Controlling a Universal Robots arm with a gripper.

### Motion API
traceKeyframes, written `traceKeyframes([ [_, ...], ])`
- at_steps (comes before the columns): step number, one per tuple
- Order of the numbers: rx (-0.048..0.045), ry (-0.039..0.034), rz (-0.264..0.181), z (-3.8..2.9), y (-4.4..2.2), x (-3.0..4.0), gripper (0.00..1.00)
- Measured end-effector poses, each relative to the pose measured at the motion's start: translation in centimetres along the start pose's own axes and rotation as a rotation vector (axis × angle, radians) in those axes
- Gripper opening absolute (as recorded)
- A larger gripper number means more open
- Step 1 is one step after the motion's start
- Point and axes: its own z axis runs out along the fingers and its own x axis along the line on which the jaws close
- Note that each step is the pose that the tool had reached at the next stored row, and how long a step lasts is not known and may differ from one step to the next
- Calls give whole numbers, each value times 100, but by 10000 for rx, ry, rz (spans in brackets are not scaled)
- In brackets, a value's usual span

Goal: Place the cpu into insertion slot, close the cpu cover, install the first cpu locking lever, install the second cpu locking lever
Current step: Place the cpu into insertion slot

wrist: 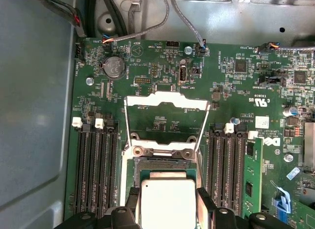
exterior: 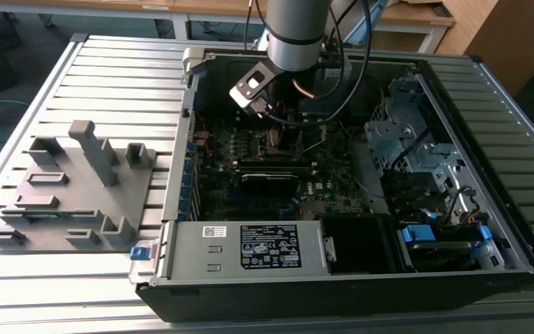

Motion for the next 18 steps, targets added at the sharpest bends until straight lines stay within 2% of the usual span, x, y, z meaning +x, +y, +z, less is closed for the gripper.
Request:
traceKeyframes([
  [12,1,-2,2,49,-2,-1,54],
  [18,-3,-7,231,83,-3,-1,54],
])
